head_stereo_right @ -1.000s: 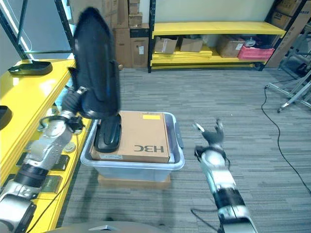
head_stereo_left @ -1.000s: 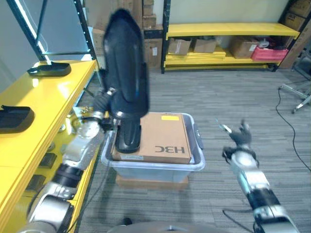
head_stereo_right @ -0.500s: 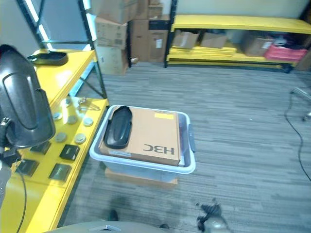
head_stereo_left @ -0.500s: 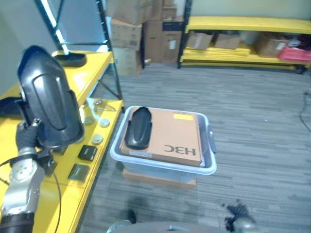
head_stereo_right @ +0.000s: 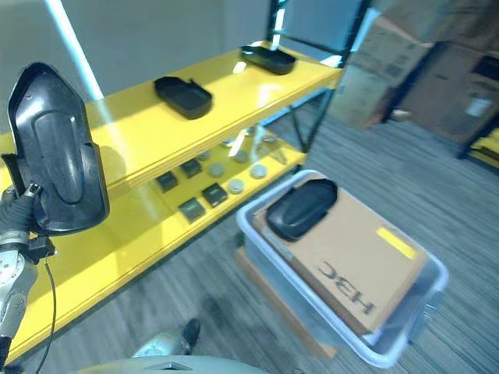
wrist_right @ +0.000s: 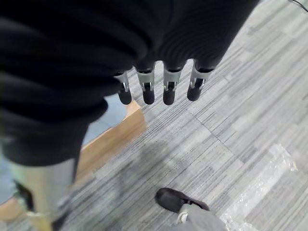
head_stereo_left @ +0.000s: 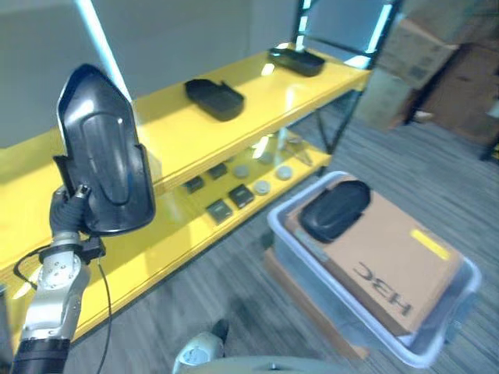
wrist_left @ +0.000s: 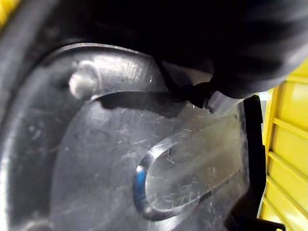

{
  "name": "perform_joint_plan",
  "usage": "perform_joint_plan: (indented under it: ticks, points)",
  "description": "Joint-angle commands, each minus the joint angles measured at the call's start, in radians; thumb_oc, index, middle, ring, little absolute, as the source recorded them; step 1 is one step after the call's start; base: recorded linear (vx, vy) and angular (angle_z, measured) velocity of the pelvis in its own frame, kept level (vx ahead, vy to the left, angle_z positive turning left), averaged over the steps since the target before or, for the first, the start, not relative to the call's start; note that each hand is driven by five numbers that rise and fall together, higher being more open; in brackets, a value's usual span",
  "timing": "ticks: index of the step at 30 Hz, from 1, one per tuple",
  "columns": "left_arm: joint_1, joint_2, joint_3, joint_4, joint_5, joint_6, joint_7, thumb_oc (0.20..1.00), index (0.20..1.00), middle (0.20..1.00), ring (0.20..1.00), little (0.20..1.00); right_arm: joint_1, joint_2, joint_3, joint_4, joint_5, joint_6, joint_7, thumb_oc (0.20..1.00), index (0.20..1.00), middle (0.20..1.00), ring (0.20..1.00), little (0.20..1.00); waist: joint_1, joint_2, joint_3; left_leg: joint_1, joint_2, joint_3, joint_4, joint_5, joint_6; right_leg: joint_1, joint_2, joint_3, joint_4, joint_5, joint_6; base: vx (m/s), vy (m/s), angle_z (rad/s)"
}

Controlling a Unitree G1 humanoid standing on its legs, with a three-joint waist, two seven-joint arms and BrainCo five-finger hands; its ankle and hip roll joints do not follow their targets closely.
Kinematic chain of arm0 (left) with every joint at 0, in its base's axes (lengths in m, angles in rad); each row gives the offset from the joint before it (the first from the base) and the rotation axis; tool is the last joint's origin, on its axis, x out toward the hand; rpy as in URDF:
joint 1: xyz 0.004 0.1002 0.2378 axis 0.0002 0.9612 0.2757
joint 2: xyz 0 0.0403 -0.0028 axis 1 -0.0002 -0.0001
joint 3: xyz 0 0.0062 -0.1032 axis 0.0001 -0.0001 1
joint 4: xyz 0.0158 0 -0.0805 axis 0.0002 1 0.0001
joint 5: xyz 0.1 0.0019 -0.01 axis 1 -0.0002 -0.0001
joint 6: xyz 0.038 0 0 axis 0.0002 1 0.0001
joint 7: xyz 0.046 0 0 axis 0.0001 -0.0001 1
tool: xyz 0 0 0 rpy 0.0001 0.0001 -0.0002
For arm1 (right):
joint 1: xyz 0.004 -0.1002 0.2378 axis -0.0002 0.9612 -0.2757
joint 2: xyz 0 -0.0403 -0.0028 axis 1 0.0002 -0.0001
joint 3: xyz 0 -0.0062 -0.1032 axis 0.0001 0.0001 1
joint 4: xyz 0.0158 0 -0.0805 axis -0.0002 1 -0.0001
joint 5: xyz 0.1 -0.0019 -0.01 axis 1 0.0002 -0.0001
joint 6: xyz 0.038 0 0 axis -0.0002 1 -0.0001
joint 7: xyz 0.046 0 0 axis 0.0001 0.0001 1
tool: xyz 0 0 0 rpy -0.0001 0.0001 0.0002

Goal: Move parts from the plastic box to the shelf.

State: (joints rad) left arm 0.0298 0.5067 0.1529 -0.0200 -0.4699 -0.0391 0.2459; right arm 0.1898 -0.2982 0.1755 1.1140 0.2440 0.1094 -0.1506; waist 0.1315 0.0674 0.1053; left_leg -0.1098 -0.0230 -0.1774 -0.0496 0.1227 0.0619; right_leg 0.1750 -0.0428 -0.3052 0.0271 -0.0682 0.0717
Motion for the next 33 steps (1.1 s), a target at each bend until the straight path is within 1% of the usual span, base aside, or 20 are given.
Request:
perform_joint_plan:
  ticks: [1,2,3,6,8,13,14,16,18,20,21,22,23,24,26,27,29,30,32,33]
  points:
    - [-0.066,0.033,0.026,-0.061,-0.013,-0.086,-0.043,0.200,0.200,0.200,0.200,0.200,0.035,0.036,-0.032,0.005,0.063,-0.017,0.028,1.000,1.000,1.000,1.000,1.000,-0.046,-0.028,0.006,-0.004,0.093,0.266,-0.038,0.032,-0.139,-0.090,-0.018,-0.037,0.018,0.016,0.010,0.02,0.150,3.19]
    - [-0.057,0.025,0.016,-0.071,-0.009,-0.097,-0.037,0.200,0.200,0.200,0.200,0.200,0.035,0.028,-0.040,0.003,0.015,-0.021,0.034,1.000,1.000,1.000,1.000,1.000,-0.052,-0.029,0.012,-0.008,0.105,0.312,-0.038,0.028,-0.154,-0.079,-0.026,-0.058,0.033,-0.006,0.012,0.06,0.162,2.69]
    - [-0.044,0.018,0.017,-0.079,-0.014,-0.101,-0.038,0.200,0.200,0.200,0.200,0.200,0.030,0.021,-0.040,0.002,0.003,-0.014,0.037,1.000,1.000,1.000,1.000,1.000,-0.048,-0.028,0.016,-0.014,0.106,0.323,-0.038,0.033,-0.157,-0.076,-0.030,-0.066,0.041,-0.012,0.011,0.12,0.193,2.03]
    - [-0.016,0.013,0.025,-0.088,-0.015,-0.102,-0.030,0.200,0.200,0.200,0.200,0.200,0.013,0.006,-0.040,0.015,-0.030,0.001,0.040,1.000,1.000,1.000,1.000,1.000,-0.034,-0.024,0.020,-0.019,0.098,0.318,-0.038,0.033,-0.153,-0.073,-0.037,-0.067,0.054,-0.023,0.007,0.13,0.152,0.52]
    - [0.007,0.010,0.035,-0.089,-0.015,-0.103,-0.048,0.200,0.200,0.200,0.200,0.200,0.003,0.000,-0.042,0.030,-0.045,0.005,0.052,1.000,1.000,1.000,1.000,1.000,-0.018,-0.023,0.021,-0.013,0.088,0.309,-0.038,0.028,-0.144,-0.067,-0.047,-0.068,0.060,-0.024,0.011,0.20,0.172,-0.31]
    - [0.004,0.022,0.048,-0.097,-0.026,-0.091,-0.078,0.200,0.200,0.200,0.200,0.200,-0.032,0.028,-0.006,0.055,-0.045,0.004,0.059,1.000,1.000,1.000,1.000,1.000,0.024,-0.024,0.005,0.028,0.031,0.264,-0.030,-0.033,-0.097,-0.042,-0.111,-0.074,0.072,-0.028,0.044,0.21,0.229,-0.12]
    - [-0.012,0.031,0.045,-0.098,-0.037,-0.078,-0.092,0.200,0.200,0.200,0.200,0.200,-0.035,0.040,-0.004,0.061,-0.034,-0.014,0.059,1.000,1.000,1.000,1.000,1.000,0.028,-0.024,0.003,0.034,0.009,0.252,-0.026,-0.040,-0.078,-0.045,-0.145,-0.065,0.123,-0.030,0.064,0.23,0.294,0.07]
    - [-0.036,0.039,0.026,-0.086,-0.034,-0.073,-0.097,0.200,0.200,0.200,0.200,0.200,-0.037,0.051,-0.009,0.071,0.010,-0.053,0.047,1.000,1.000,1.000,1.000,1.000,0.020,-0.022,0.006,0.039,-0.019,0.240,-0.016,-0.049,-0.051,-0.074,-0.191,-0.034,0.228,0.014,0.083,0.17,0.264,0.16]
    - [-0.069,0.039,-0.016,-0.073,-0.017,-0.072,-0.105,0.200,0.200,0.200,0.200,0.200,-0.041,0.053,-0.035,0.059,0.066,-0.091,0.047,1.000,1.000,1.000,1.000,1.000,-0.007,-0.006,0.021,0.061,-0.066,0.219,-0.003,-0.073,-0.001,-0.190,-0.254,0.041,0.495,0.107,0.098,0.19,0.336,0.31]
    - [-0.081,0.034,-0.040,-0.063,-0.015,-0.081,-0.096,0.200,0.200,0.200,0.200,0.200,-0.040,0.037,-0.062,0.035,0.091,-0.106,0.047,1.000,1.000,1.000,1.000,1.000,-0.043,0.015,0.035,0.104,-0.078,0.206,-0.014,-0.086,0.018,-0.312,-0.249,0.121,0.671,0.149,0.088,0.13,0.214,0.53]
    - [-0.092,0.037,-0.052,-0.058,-0.027,-0.085,-0.081,0.200,0.200,0.200,0.200,0.200,-0.038,0.017,-0.081,0.016,0.087,-0.107,0.067,1.000,1.000,1.000,1.000,1.000,-0.065,0.033,0.046,0.118,-0.063,0.211,-0.021,-0.079,0.018,-0.369,-0.234,0.137,0.636,0.184,0.059,0.07,0.048,0.49]
    - [-0.094,0.039,-0.055,-0.058,-0.028,-0.087,-0.076,0.200,0.200,0.200,0.200,0.200,-0.038,0.014,-0.085,0.013,0.087,-0.103,0.075,1.000,1.000,1.000,1.000,1.000,-0.070,0.034,0.048,0.122,-0.059,0.210,-0.022,-0.082,0.015,-0.374,-0.231,0.142,0.615,0.185,0.057,0.12,-0.245,0.30]
    - [-0.115,0.054,-0.068,-0.060,-0.049,-0.089,-0.060,0.200,0.200,0.200,0.200,0.200,-0.052,0.008,-0.106,0.043,0.072,-0.127,0.092,1.000,1.000,1.000,1.000,1.000,-0.083,0.017,0.062,0.129,-0.042,0.193,-0.012,-0.105,-0.002,-0.355,-0.204,0.156,0.339,0.210,0.065,0.16,-0.379,0.34]
    - [-0.121,0.057,-0.072,-0.066,-0.048,-0.087,-0.057,0.200,0.200,0.200,0.200,0.200,-0.058,0.007,-0.112,0.054,0.055,-0.142,0.092,1.000,1.000,1.000,1.000,1.000,-0.092,0.004,0.067,0.133,-0.039,0.179,-0.003,-0.120,-0.009,-0.345,-0.183,0.175,0.165,0.217,0.071,0.19,-0.465,0.35]
    - [-0.126,0.061,-0.078,-0.085,-0.046,-0.078,-0.056,0.200,0.200,0.200,0.200,0.200,-0.062,0.009,-0.124,0.068,0.024,-0.153,0.077,1.000,1.000,1.000,1.000,1.000,-0.106,-0.014,0.072,0.140,-0.032,0.160,0.011,-0.147,-0.013,-0.335,-0.158,0.218,-0.010,0.236,0.089,0.14,-0.330,0.45]
    - [-0.122,0.058,-0.079,-0.103,-0.047,-0.072,-0.055,0.200,0.200,0.200,0.200,0.200,-0.059,0.016,-0.133,0.067,0.012,-0.142,0.062,1.000,1.000,1.000,1.000,1.000,-0.112,-0.024,0.076,0.152,-0.021,0.158,0.015,-0.164,-0.013,-0.336,-0.157,0.238,-0.044,0.250,0.100,0.19,-0.356,0.49]
    - [-0.110,0.043,-0.067,-0.133,-0.040,-0.049,-0.065,0.200,0.200,0.200,0.200,0.200,-0.045,0.018,-0.139,0.058,-0.004,-0.129,0.074,1.000,1.000,1.000,1.000,1.000,-0.119,-0.040,0.072,0.182,0.009,0.175,0.002,-0.170,-0.025,-0.302,-0.150,0.233,-0.064,0.246,0.119,0.24,-0.400,0.36]
    - [-0.119,0.027,-0.079,-0.144,-0.061,-0.008,-0.041,0.200,0.200,0.200,0.200,0.200,-0.047,0.003,-0.125,0.061,-0.022,-0.124,0.101,1.000,1.000,1.000,1.000,1.000,-0.123,-0.056,0.052,0.193,0.044,0.186,-0.006,-0.154,-0.047,-0.256,-0.136,0.224,-0.046,0.236,0.118,0.18,-0.334,0.40]
    - [-0.123,0.018,-0.089,-0.146,-0.058,0.001,-0.034,0.200,0.200,0.200,0.200,0.200,-0.047,-0.002,-0.114,0.053,-0.022,-0.117,0.103,1.000,1.000,1.000,1.000,1.000,-0.126,-0.062,0.047,0.191,0.061,0.192,-0.005,-0.145,-0.056,-0.239,-0.126,0.221,-0.043,0.225,0.111,0.13,-0.272,0.48]
    - [-0.133,-0.008,-0.107,-0.151,-0.053,0.026,-0.007,0.200,0.200,0.200,0.200,0.200,-0.050,-0.009,-0.094,0.027,-0.015,-0.096,0.111,1.000,1.000,1.000,1.000,1.000,-0.129,-0.073,0.037,0.186,0.091,0.207,-0.004,-0.125,-0.076,-0.206,-0.111,0.206,-0.054,0.206,0.095,0.13,-0.355,0.72]
